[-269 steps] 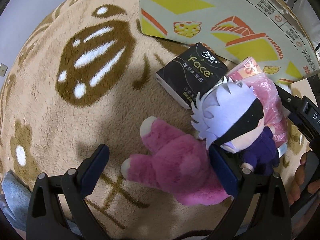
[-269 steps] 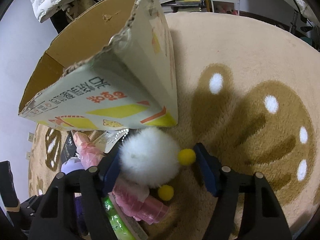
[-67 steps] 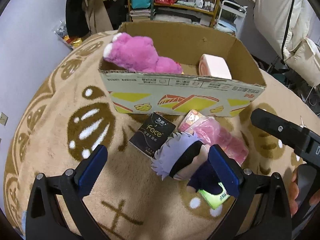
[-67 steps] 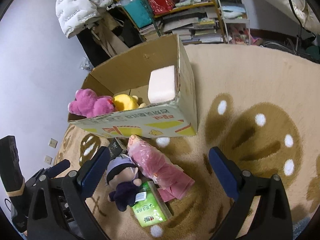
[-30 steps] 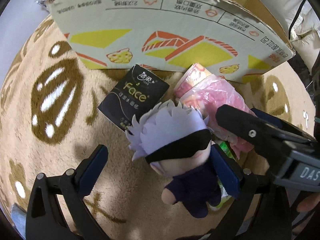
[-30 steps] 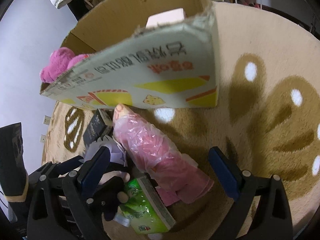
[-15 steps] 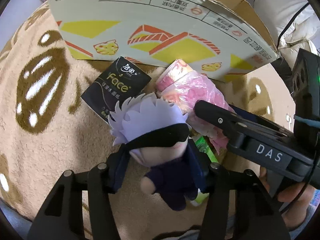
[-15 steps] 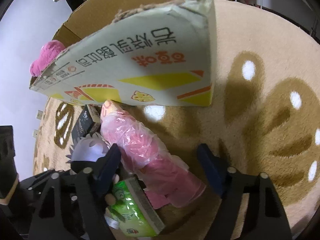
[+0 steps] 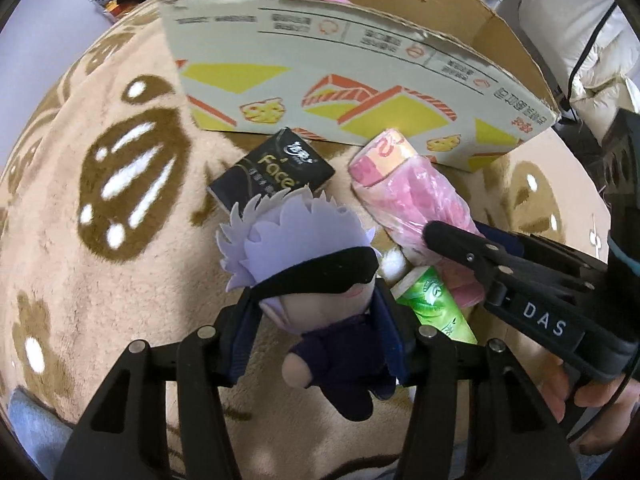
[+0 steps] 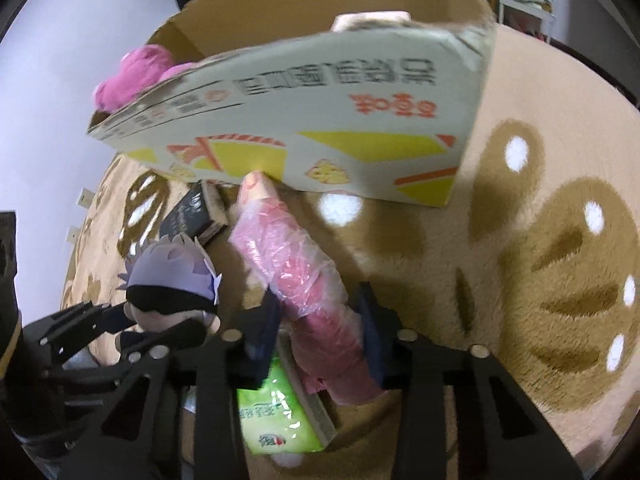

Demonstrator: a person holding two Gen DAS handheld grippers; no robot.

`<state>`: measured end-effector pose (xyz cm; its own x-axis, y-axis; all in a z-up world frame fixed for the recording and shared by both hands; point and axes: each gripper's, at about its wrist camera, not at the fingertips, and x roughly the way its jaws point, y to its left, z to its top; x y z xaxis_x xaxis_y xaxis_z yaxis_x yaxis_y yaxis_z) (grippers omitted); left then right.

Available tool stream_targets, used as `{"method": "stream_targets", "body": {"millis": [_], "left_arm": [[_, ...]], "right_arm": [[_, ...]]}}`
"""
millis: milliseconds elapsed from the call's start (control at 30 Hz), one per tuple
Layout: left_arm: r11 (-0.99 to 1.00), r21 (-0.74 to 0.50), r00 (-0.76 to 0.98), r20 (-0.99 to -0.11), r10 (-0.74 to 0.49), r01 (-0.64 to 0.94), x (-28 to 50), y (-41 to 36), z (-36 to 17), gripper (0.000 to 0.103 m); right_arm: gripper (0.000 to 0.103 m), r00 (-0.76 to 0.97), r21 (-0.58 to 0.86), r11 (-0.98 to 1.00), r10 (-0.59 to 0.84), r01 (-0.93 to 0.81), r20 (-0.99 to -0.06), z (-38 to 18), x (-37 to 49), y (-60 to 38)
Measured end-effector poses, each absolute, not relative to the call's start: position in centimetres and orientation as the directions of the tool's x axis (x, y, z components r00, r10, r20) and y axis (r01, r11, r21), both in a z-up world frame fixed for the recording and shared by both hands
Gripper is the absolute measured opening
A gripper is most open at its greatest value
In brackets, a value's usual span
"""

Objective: Organize soft objects
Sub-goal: 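Lift the white-haired doll and pink wrapped roll over the box with both grippers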

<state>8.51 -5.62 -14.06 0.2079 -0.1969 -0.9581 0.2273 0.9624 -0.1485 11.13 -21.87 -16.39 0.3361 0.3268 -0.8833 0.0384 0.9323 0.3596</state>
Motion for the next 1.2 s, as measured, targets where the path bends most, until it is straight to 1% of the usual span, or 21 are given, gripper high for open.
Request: {"method": "stream_targets", "body": {"millis": [33,133,333,467,733,1067,1200], "left_arm": [[0.964,-0.143,0.216,-0.957,-0.193,0.225,8.4,-5.3,-13.8,0.052],[0.966,-0.133,0.246,-0.951,-0.187,0.220,8.4,-5.1,-12.4,0.052],[0.968,-0.099,0.336,-0.925,-0.175,0.231,7.7,-4.7,-9.9,0.052],[0.968,-0.090,0.401,-0.898,-0.180,0.233,7.0,-4.2,-8.0,0.052],[0.967,-0.079,0.506,-0.840,-0.195,0.242,6.2,-5.2,-5.8,0.052],[0.968,-0.006,0.726,-0.661,-0.191,0.249,5.6,-4.8,-0.8,0.052],[0.972,-0.012,0.751,-0.632,-0.191,0.237,6.3,-4.4,0.0,0.052]], "right_arm": [[0.028,0.340,0.358,0.933,0.328,0.028,-0.881,-16.3,11.0,-21.6],[0.023,0.368,0.333,0.943,0.312,-0.007,-0.876,-15.4,10.6,-20.9],[0.017,0.420,0.261,0.965,0.253,-0.038,-0.872,-13.1,9.1,-20.8],[0.017,0.461,0.219,0.975,0.211,-0.037,-0.862,-11.4,7.8,-21.3],[0.016,0.566,0.171,0.985,0.158,-0.030,-0.809,-7.2,5.0,-22.6],[0.016,0.719,0.138,0.990,0.093,0.004,-0.689,-3.0,2.8,-22.8],[0.016,0.773,0.132,0.991,0.054,0.039,-0.632,-1.7,2.6,-23.3]]}}
